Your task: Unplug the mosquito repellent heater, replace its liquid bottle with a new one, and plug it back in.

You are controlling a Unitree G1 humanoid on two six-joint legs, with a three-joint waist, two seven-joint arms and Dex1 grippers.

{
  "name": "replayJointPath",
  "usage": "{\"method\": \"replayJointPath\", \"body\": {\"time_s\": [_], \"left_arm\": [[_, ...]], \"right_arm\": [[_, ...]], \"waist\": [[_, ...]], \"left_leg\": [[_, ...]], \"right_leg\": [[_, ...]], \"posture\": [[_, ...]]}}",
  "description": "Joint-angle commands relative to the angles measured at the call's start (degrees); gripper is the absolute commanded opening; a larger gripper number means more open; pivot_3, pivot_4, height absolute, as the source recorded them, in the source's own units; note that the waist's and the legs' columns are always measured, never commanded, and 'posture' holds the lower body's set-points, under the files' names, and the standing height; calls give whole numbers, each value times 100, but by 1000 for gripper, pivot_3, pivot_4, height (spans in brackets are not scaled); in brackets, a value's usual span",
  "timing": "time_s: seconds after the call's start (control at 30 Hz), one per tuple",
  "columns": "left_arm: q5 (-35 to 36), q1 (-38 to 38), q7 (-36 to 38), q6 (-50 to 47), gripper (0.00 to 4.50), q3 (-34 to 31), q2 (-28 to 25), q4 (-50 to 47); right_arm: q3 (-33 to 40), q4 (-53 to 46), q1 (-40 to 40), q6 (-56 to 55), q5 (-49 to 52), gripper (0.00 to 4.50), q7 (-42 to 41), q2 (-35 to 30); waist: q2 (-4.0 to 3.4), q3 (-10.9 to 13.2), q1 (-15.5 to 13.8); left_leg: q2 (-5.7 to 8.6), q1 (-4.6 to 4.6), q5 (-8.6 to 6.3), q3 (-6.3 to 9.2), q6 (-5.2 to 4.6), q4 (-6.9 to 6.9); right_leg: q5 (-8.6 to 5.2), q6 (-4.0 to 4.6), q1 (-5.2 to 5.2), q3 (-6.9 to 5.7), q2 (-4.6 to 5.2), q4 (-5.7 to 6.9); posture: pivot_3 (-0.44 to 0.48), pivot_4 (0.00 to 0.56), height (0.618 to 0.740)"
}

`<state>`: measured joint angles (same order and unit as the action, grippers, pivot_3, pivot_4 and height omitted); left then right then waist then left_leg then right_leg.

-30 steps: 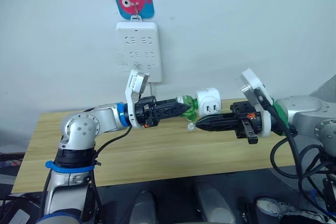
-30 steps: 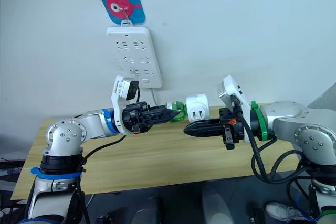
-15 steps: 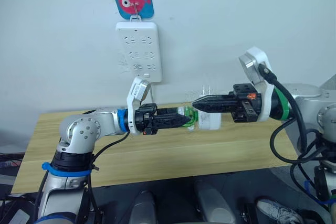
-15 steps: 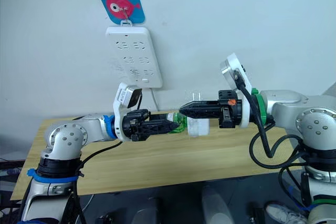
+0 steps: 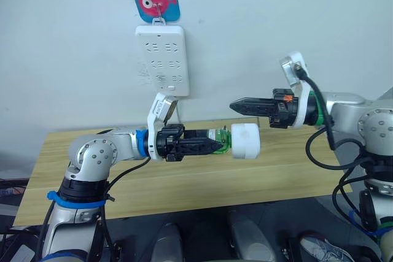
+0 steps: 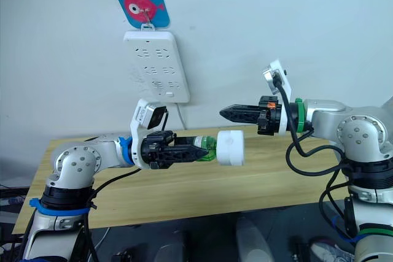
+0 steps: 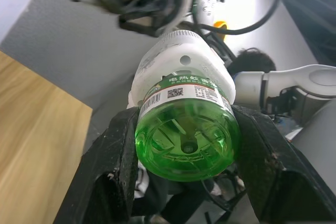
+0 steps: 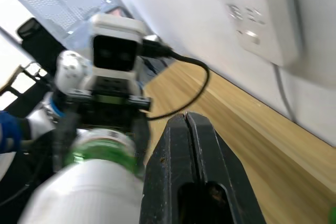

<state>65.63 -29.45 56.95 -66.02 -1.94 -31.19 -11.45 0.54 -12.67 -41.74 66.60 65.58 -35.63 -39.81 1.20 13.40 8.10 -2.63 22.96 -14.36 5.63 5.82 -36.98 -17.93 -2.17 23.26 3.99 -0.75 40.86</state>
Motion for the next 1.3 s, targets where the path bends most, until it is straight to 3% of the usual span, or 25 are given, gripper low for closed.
{"method": "replayJointPath", "body": {"time_s": [0.03, 0.37, 0.7, 1.3], "left_arm": [[349, -85, -52, -41, 2273, -216, 81, -130], [730, -309, -642, -214, 2273, -509, 294, 328], [362, -372, -1048, 114, 2273, -559, 503, 516], [-225, -233, -598, 279, 2273, -220, 317, 289]], "right_arm": [[-126, -360, 263, 42, -181, 0, -264, -131], [186, -911, 719, 537, 388, 0, -196, -92], [541, -1156, 812, 773, 1592, 0, 447, -82], [470, -750, 473, 296, 2676, 0, 1408, -44]], "waist": [[0, 0, -2], [0, 0, -1], [0, 0, 2], [0, 0, 3]], "left_leg": [[0, 0, 0, 0, 0, 0], [0, -1, 0, -1, 0, -4], [1, 0, 0, -2, 0, -3], [1, 1, 0, -2, 0, -2]], "right_leg": [[0, 0, 0, 0, 0, 0], [0, 0, 0, 0, 0, 3], [0, 0, 0, 2, 1, 1], [0, 0, 0, 2, 0, 0]], "posture": [[-201, 185, 725], [-211, 186, 725], [-215, 185, 725], [-208, 181, 725]]}}
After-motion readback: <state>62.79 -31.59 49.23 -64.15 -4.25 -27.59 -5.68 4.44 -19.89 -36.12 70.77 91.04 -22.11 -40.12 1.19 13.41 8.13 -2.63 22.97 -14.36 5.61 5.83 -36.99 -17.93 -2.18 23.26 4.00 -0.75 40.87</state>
